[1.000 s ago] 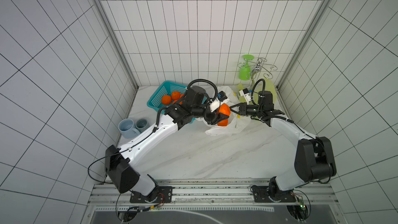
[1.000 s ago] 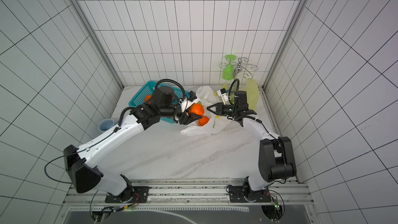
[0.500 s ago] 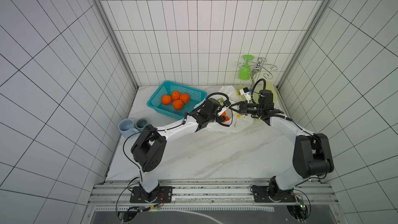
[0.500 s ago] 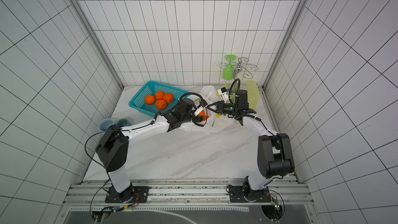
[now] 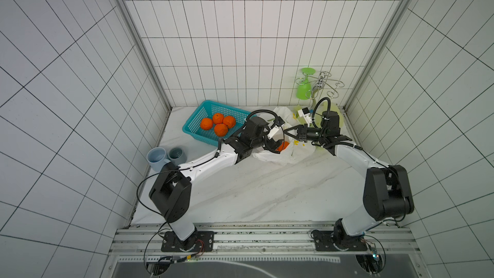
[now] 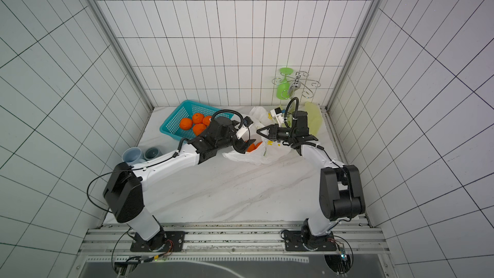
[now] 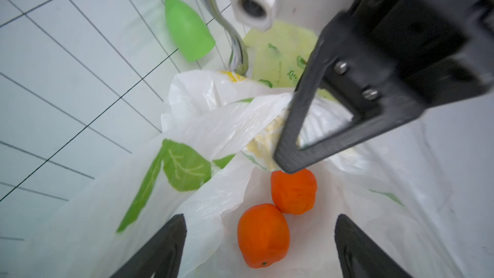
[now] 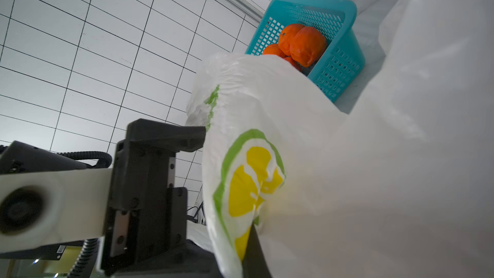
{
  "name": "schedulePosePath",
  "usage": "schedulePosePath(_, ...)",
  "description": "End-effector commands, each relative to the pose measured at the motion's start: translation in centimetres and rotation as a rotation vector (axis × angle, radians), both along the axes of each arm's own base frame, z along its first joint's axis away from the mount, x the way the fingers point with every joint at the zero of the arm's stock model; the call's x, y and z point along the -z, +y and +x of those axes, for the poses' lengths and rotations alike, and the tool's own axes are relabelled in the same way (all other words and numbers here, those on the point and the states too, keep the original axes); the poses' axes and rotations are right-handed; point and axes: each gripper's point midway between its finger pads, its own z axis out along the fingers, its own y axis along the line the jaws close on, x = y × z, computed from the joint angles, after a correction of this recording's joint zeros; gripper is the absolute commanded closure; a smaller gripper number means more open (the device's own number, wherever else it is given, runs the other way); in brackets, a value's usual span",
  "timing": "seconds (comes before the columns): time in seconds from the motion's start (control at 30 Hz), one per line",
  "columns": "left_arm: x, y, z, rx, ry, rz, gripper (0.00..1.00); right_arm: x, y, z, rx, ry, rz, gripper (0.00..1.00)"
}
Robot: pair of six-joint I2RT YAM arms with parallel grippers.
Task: Place the oranges into plastic bags & tie knots
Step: Place the orange in the plastic bag, then pick up the orange from the basket.
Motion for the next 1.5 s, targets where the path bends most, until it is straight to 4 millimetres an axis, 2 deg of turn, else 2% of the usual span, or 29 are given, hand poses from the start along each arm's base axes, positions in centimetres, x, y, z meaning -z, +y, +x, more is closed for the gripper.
schedulePosePath(0.0,-3.4,0.3,-3.9,0.237,0.097,-0.118,0.18,0.0,-0.7,1.0,0.039,-0.045,-0.043,1.00)
schedulePosePath(0.13,-8.8,3.2,-5.2,0.379,0.224,-0.305,0.23,0.0,-0.7,1.1,0.041,-0.055,-0.055,1.00)
schedulePosePath(0.2,-10.6,6.5,-3.6,0.346,0.270,-0.401,0.24,-0.1,-0.7,1.0,0.042,-0.061,-0.060,1.00)
schedulePosePath(0.23,-10.8,8.0,-2.4,0.290,0.276,-0.430,0.24,0.0,-0.7,1.0,0.042,-0.061,-0.061,1.00)
schedulePosePath(0.3,-8.8,13.2,3.2,-0.018,0.248,-0.438,0.24,-0.2,-0.7,0.9,0.040,-0.064,-0.060,1.00)
schedulePosePath(0.33,-7.1,15.6,5.5,-0.161,0.232,-0.395,0.24,-0.2,-0.7,0.9,0.039,-0.065,-0.059,1.00)
schedulePosePath(0.4,-2.6,20.5,9.5,-0.427,0.186,-0.200,0.22,-0.3,-0.6,1.0,0.036,-0.062,-0.055,1.00)
schedulePosePath(0.5,2.9,25.2,12.2,-0.614,0.205,0.047,0.18,-0.2,-0.6,0.9,0.032,-0.061,-0.055,1.00)
schedulePosePath(0.57,5.9,26.8,13.2,-0.660,0.245,0.146,0.15,-0.2,-0.6,0.8,0.033,-0.065,-0.056,1.00)
schedulePosePath(0.63,8.5,27.5,13.9,-0.674,0.296,0.217,0.12,-0.3,-0.6,0.8,0.033,-0.066,-0.055,1.00)
schedulePosePath(0.93,17.0,28.5,17.6,-0.699,0.472,0.411,0.10,-0.1,-0.5,1.0,0.034,-0.064,-0.056,1.00)
schedulePosePath(1.03,18.8,28.2,18.0,-0.696,0.510,0.411,0.11,-0.2,-0.6,0.9,0.035,-0.069,-0.057,1.00)
schedulePosePath(1.17,19.6,27.9,18.2,-0.691,0.531,0.403,0.15,0.0,-0.5,0.9,0.032,-0.062,-0.057,1.00)
schedulePosePath(1.3,19.3,26.8,17.7,-0.642,0.565,0.365,0.25,0.0,-0.5,1.0,0.032,-0.060,-0.056,1.00)
schedulePosePath(1.4,16.7,25.8,16.6,-0.590,0.556,0.300,0.36,-0.2,-0.6,1.0,0.035,-0.067,-0.057,1.00)
schedulePosePath(1.47,13.7,24.8,15.0,-0.540,0.524,0.238,0.41,-0.3,-0.6,0.9,0.036,-0.069,-0.057,1.00)
